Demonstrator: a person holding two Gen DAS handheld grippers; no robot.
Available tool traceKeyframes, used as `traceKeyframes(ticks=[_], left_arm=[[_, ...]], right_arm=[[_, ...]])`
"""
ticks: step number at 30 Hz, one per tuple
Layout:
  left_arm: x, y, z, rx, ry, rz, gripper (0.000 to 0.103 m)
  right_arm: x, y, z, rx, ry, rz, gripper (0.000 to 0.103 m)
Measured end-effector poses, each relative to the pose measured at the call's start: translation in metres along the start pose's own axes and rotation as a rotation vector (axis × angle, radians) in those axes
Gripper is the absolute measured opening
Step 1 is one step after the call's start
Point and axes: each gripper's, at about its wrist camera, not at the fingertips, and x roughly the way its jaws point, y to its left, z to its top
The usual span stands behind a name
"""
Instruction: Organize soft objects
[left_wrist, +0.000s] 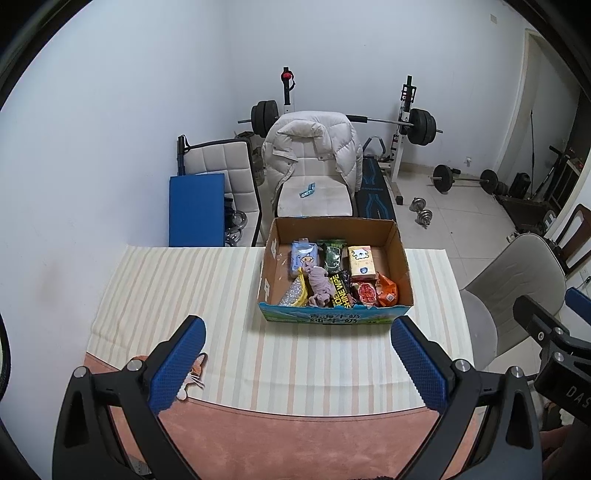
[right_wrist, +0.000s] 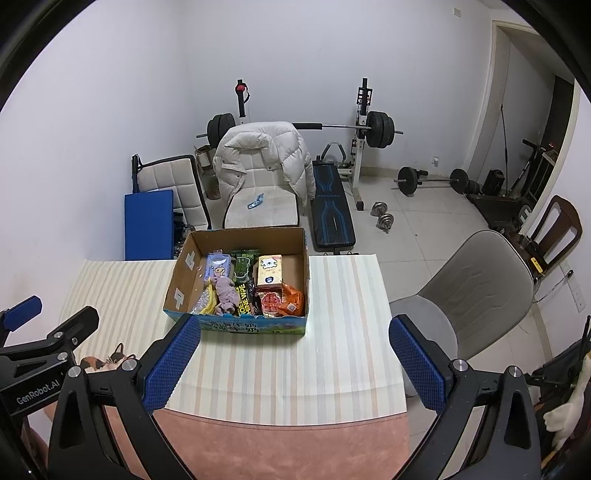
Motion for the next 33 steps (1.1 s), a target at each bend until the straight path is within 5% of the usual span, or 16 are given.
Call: traceKeyframes(ticks=[33], left_arm=[[-0.0056,0.0009,0.0062,-0.002,-0.013,0.008,0.103]], right_arm=[[-0.0057,-0.0067,0.0097,-0.033,-0.015,0.000,0.103]])
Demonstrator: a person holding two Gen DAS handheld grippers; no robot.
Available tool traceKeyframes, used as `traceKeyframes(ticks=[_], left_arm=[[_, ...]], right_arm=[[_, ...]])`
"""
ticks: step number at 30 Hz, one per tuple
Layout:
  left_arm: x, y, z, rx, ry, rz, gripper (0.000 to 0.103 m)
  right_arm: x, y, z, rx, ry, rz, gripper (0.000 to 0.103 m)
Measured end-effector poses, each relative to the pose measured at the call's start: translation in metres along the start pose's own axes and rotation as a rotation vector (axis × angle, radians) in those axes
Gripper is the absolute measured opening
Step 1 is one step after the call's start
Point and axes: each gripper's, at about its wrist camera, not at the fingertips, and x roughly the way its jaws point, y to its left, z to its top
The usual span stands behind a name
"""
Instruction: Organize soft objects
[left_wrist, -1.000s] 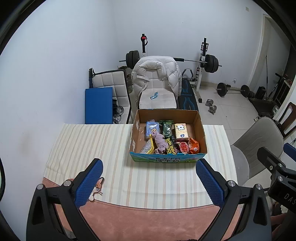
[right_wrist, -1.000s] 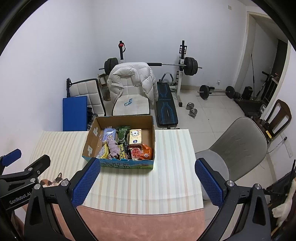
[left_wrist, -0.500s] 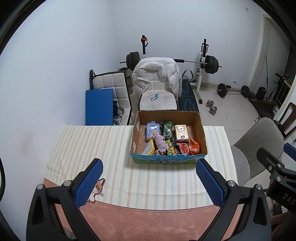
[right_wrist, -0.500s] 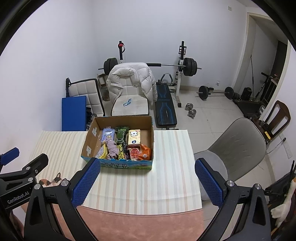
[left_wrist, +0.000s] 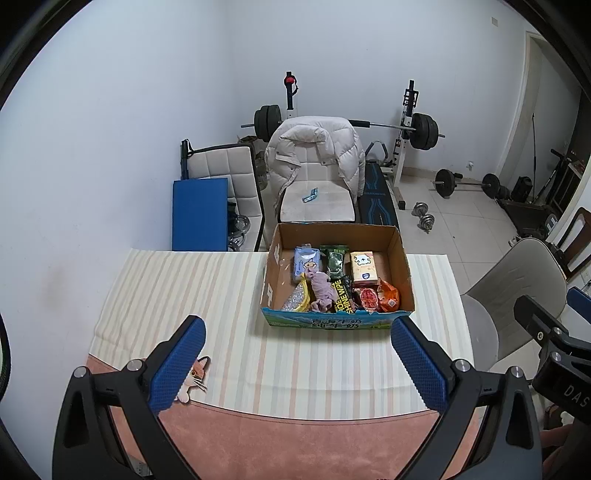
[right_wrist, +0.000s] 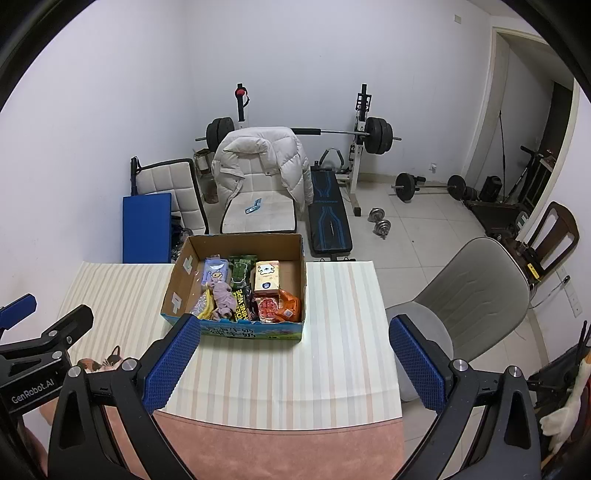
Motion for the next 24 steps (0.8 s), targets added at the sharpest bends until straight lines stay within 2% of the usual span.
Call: traceKeyframes(ticks=[24], left_arm=[[-0.005,0.001,0.005,-0.020,-0.016,0.004,0.103]], right_arm=[[-0.006,0.000,0.012,-0.009,-0.013,0.000,0.103]])
